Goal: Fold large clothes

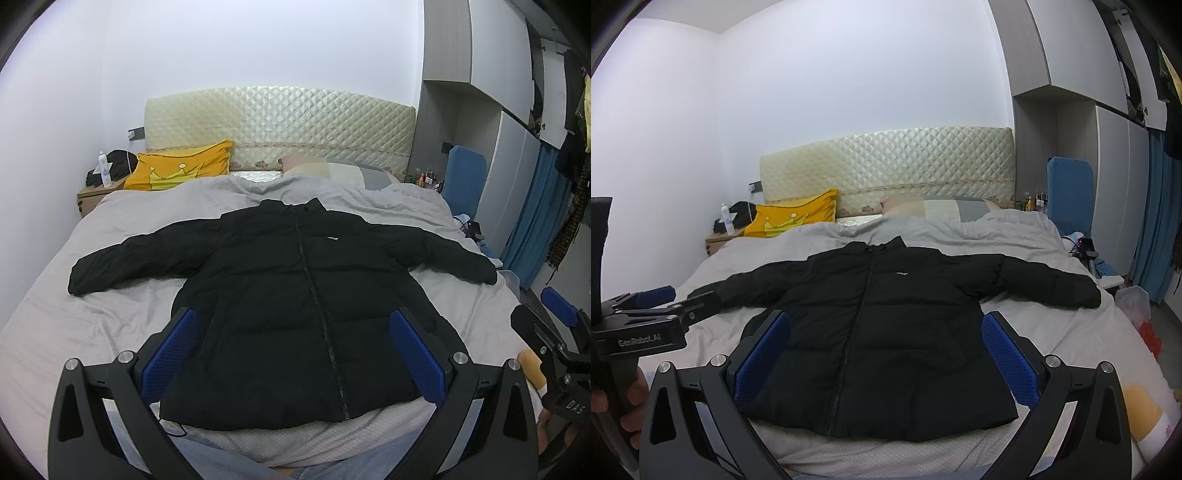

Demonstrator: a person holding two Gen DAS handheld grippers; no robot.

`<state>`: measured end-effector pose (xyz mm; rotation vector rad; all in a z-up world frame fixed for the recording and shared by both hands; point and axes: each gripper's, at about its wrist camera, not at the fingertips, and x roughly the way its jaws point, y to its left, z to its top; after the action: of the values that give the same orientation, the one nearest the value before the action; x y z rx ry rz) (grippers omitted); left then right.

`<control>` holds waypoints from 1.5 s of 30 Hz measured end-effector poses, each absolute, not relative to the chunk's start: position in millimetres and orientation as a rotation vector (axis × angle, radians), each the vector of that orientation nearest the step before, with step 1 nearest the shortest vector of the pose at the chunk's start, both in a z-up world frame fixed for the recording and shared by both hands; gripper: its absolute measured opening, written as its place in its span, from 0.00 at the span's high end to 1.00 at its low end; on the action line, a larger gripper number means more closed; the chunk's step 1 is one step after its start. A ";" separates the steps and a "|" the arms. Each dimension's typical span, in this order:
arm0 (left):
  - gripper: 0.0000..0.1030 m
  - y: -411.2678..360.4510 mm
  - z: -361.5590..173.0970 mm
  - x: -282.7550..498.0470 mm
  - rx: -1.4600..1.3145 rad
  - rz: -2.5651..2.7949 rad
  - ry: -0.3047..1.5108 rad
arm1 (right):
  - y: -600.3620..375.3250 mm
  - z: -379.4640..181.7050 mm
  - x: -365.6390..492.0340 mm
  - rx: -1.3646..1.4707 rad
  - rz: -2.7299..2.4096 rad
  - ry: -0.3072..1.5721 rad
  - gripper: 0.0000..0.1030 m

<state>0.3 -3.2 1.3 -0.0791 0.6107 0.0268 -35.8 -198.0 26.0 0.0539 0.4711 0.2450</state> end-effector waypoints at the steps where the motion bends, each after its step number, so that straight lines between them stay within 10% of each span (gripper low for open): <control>1: 0.00 -3.1 1.3 0.5 -0.079 0.027 0.610 | -197.4 25.8 -36.3 0.053 0.243 0.471 0.00; 45: 0.00 -5.9 4.8 -4.4 -0.074 0.048 0.607 | -204.7 21.1 -29.5 0.070 0.244 0.491 0.00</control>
<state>-4.4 -5.9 4.8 -0.0741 0.6072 0.0476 -29.5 -204.7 21.1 0.0698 0.4912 0.2439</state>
